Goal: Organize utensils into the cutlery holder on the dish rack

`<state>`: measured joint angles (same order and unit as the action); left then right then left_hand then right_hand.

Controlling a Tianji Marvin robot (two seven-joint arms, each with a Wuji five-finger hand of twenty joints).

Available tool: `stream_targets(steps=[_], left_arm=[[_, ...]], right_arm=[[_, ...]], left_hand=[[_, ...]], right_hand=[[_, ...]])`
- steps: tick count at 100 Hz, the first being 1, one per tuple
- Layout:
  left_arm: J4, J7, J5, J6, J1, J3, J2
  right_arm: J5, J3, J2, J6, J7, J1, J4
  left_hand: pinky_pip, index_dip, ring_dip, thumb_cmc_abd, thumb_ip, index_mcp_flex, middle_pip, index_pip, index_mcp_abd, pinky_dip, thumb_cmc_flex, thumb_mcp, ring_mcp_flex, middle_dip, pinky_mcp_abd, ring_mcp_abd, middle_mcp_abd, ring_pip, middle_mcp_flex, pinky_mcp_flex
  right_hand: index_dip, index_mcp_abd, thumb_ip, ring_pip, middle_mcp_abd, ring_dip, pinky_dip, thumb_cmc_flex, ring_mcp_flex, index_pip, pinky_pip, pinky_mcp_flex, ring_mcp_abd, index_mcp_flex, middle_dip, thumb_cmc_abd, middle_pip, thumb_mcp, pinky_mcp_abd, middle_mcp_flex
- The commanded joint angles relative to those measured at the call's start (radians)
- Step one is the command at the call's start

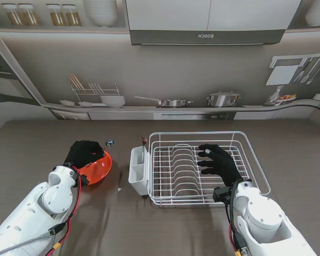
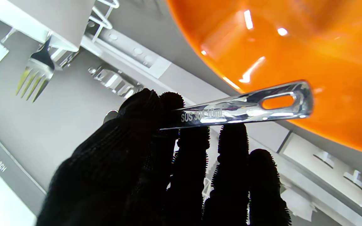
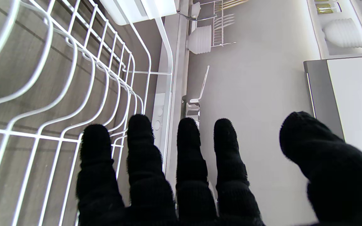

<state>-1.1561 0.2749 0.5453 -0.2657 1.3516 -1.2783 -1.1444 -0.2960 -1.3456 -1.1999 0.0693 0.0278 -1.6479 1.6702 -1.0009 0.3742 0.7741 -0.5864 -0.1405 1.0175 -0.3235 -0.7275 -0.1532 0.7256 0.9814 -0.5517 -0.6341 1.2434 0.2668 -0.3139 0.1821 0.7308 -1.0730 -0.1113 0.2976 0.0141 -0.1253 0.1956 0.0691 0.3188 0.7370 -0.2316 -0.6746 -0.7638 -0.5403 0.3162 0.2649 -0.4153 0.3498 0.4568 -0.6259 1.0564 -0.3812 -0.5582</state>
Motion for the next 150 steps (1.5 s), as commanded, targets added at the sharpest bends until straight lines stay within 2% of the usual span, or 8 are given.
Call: stream_targets(steps=[1,14,58,91,113,150], left_arm=[[-0.031,-0.011,-0.023,-0.012,-0.006,0.0,-0.016],[-0.058,-0.011,-0.087,-0.027,-0.011,0.012,-0.029],[-0.122,-0.021,-0.373,-0.051,-0.017,0.098,-0.082],[-0.188,-0.034,-0.524,-0.043,0.033,0.155,-0.103],[-0.221,-0.013,-0.575,-0.047,0.065,0.183,-0.115],[-0.249,0.019,-0.558,-0.045,0.103,0.196,-0.119]], right_arm=[[0.0,0.003,-0.004,0.0,-0.014,-0.005,0.003],[-0.001,0.004,-0.004,0.0,-0.015,-0.005,0.003],[-0.001,0.004,-0.005,-0.003,-0.013,-0.005,0.002],[0.001,0.002,-0.004,-0.006,-0.012,-0.005,0.002],[0.001,0.003,-0.004,-0.008,-0.013,-0.005,0.001],[0.001,0.002,-0.004,-0.011,-0.012,-0.007,0.004]], left_hand=[[-0.05,0.017,-0.008,0.027,-0.012,0.049,0.006,-0.055,0.021,-0.014,0.057,-0.049,-0.016,-0.001,-0.043,0.005,-0.034,-0.009,-0.024,0.001],[-0.049,0.017,-0.008,0.027,-0.011,0.049,0.007,-0.055,0.021,-0.015,0.058,-0.046,-0.015,-0.001,-0.044,0.005,-0.035,-0.009,-0.024,0.003],[-0.035,0.012,-0.025,0.027,-0.008,0.049,0.025,-0.051,0.015,-0.02,0.066,-0.03,-0.007,-0.026,-0.037,0.01,-0.037,-0.041,-0.032,0.022],[-0.002,0.002,-0.052,0.026,-0.002,0.049,0.042,-0.046,0.007,-0.023,0.078,-0.01,0.015,-0.054,-0.029,0.015,-0.035,-0.091,-0.04,0.05],[0.024,-0.01,-0.077,0.024,0.002,0.051,0.056,-0.043,0.005,-0.021,0.087,0.011,0.022,-0.086,-0.027,0.02,-0.035,-0.13,-0.053,0.06],[0.035,-0.019,-0.082,0.023,0.004,0.052,0.061,-0.042,0.008,-0.015,0.088,0.024,0.026,-0.102,-0.025,0.024,-0.041,-0.138,-0.059,0.068]], right_hand=[[-0.022,0.006,0.014,0.007,0.004,0.008,-0.004,0.023,-0.028,0.011,0.0,0.004,0.003,-0.013,-0.002,-0.02,0.008,-0.018,-0.022,-0.01],[-0.022,0.007,0.014,0.007,0.005,0.008,-0.004,0.024,-0.028,0.011,0.0,0.004,0.002,-0.014,-0.001,-0.02,0.007,-0.019,-0.022,-0.011],[-0.022,0.006,0.014,0.007,0.004,0.008,-0.004,0.023,-0.028,0.011,0.0,0.004,0.003,-0.014,-0.001,-0.021,0.007,-0.018,-0.022,-0.011],[-0.022,0.006,0.014,0.007,0.005,0.008,-0.004,0.023,-0.028,0.011,-0.001,0.005,0.002,-0.014,-0.002,-0.02,0.008,-0.018,-0.023,-0.011],[-0.022,0.007,0.014,0.007,0.005,0.008,-0.004,0.023,-0.028,0.011,0.0,0.004,0.004,-0.013,-0.002,-0.02,0.008,-0.017,-0.023,-0.011],[-0.022,0.007,0.014,0.007,0.005,0.008,-0.004,0.024,-0.029,0.011,-0.001,0.004,0.002,-0.013,-0.001,-0.02,0.008,-0.018,-0.023,-0.012]])
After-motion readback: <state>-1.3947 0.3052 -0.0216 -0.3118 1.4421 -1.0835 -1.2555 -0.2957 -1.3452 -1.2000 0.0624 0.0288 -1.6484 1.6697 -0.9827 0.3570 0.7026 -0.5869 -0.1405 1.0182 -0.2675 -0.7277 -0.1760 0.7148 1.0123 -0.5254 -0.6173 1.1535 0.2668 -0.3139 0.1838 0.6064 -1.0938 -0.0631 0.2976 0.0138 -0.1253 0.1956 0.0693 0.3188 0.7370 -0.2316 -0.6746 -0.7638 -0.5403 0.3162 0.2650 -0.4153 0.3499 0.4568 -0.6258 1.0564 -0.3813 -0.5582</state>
